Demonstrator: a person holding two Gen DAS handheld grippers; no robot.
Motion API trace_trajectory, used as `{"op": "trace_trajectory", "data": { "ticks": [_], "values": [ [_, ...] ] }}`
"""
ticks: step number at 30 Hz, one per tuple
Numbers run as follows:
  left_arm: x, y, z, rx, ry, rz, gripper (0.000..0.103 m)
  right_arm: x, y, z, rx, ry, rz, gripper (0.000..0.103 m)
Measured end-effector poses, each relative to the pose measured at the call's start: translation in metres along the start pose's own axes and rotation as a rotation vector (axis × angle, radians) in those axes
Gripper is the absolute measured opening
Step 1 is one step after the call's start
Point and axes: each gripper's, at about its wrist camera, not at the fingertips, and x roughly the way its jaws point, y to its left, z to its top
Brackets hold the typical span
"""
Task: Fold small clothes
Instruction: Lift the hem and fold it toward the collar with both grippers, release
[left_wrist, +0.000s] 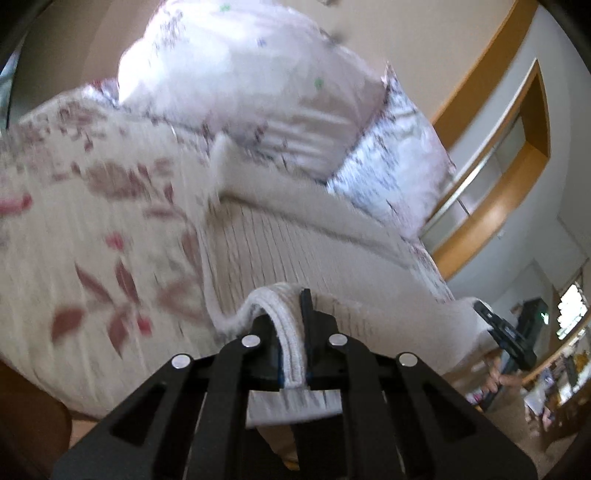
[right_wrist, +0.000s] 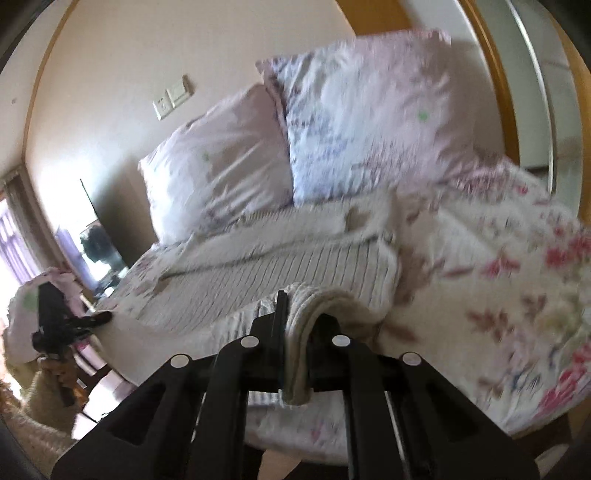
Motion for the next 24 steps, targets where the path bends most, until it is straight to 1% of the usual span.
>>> {"op": "trace_trajectory", "data": {
  "ticks": [3, 7, 12, 14, 18, 22, 24],
  "values": [
    [0.000, -0.007, 0.019, 0.032, -0.052, 0.050, 0.006, 0.002, 0.003, 0.011, -0.033, -0.061, -0.034, 0.008],
    [0.007, -0.019, 0.039, 0.087, -0.102, 0.117, 0.006, 0.007, 0.013, 0.023, -0.094, -0.123, -0.094, 0.008],
    [0.025, -0.036, 0.070, 0.177, -0.163, 0.218, 0.006, 0.022, 0.028, 0.043, -0.181, -0.192, -0.174, 0.008],
    [0.036, -0.040, 0.085, 0.191, -0.185, 0.240, 0.006, 0.032, 0.033, 0.054, -0.206, -0.209, -0.218, 0.008],
    [0.062, -0.044, 0.111, 0.206, -0.226, 0.287, 0.006, 0.060, 0.037, 0.075, -0.235, -0.219, -0.285, 0.008],
    [0.092, -0.044, 0.131, 0.220, -0.227, 0.337, 0.006, 0.092, 0.042, 0.091, -0.273, -0.198, -0.346, 0.008],
    [0.112, -0.039, 0.144, 0.206, -0.216, 0.349, 0.006, 0.112, 0.038, 0.103, -0.255, -0.171, -0.359, 0.008]
  ]
}}
